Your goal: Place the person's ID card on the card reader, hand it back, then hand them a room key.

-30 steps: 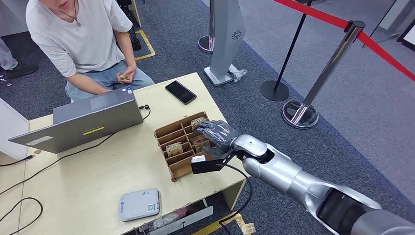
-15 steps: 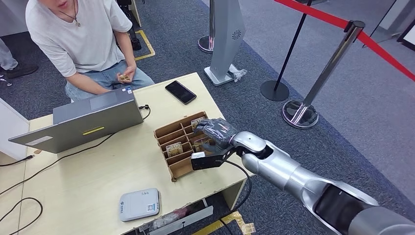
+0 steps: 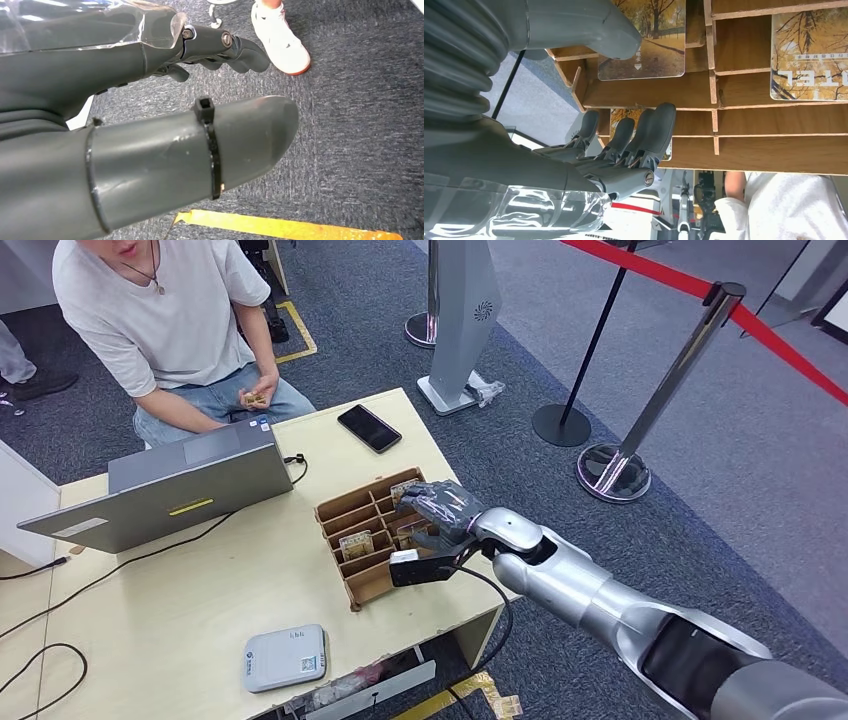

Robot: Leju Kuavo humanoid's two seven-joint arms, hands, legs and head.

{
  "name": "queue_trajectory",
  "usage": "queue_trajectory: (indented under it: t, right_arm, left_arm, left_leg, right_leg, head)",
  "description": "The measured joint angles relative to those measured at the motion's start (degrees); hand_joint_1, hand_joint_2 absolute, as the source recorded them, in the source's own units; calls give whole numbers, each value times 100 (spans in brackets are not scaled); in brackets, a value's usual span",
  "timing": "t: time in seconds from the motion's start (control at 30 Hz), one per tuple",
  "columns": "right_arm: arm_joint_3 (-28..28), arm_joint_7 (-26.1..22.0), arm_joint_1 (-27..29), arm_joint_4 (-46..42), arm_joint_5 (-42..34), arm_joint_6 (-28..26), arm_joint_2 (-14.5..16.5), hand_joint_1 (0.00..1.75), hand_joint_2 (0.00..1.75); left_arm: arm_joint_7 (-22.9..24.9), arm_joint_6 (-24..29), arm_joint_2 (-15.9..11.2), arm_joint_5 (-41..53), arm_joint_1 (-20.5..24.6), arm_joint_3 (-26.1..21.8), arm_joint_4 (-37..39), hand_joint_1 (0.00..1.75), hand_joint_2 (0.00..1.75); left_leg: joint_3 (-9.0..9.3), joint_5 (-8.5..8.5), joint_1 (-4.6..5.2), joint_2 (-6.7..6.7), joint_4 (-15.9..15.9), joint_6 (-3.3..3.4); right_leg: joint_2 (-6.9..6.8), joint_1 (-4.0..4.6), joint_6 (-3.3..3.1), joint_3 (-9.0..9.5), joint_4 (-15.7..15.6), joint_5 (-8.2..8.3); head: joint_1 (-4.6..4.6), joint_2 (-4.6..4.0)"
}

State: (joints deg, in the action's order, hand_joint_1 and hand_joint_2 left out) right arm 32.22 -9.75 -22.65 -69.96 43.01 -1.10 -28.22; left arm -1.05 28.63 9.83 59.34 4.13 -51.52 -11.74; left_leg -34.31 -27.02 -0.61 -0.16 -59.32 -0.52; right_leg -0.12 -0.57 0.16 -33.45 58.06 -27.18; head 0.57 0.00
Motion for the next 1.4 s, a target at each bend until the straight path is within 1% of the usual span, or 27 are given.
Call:
queue_trajectory:
  t: [0.23,0.37,0.53,0.77,1.07,1.4]
  right_arm:
    - [-2,14,43,-115,-4,-24,-2,84,175]
    - [-7,43,96,-189,-7,-24,-10,81,175]
    - [-29,67,157,-262,-8,-32,-27,83,175]
    - [-77,112,214,-363,-5,-34,-58,80,175]
    - [-83,118,243,-367,-2,-28,-59,83,175]
    - [-81,127,248,-322,3,-5,-58,81,175]
  left_arm:
    - [37,0,-8,21,-1,0,0,0,0]
    - [39,0,-10,28,-1,0,0,0,0]
    - [67,0,-11,32,-1,0,0,0,0]
    - [91,0,-13,33,-1,0,0,0,0]
    - [96,1,-12,38,-1,0,0,0,0]
    - [96,0,-10,44,-1,0,0,0,0]
  left_leg:
    - [0,0,0,1,0,0]
    - [0,0,0,1,0,0]
    - [0,0,0,1,0,0]
    - [0,0,0,1,0,0]
    - [0,0,0,1,0,0]
    - [-1,0,0,1,0,0]
  right_leg:
    - [1,0,0,-2,0,0]
    - [1,0,0,-2,0,0]
    - [1,0,0,-1,0,0]
    - [1,0,0,-2,0,0]
    - [1,0,0,-2,0,0]
    - [1,0,0,-2,0,0]
  head:
    - [0,0]
    - [0,0]
    - [0,0]
    - [0,0]
    - [0,0]
    - [0,0]
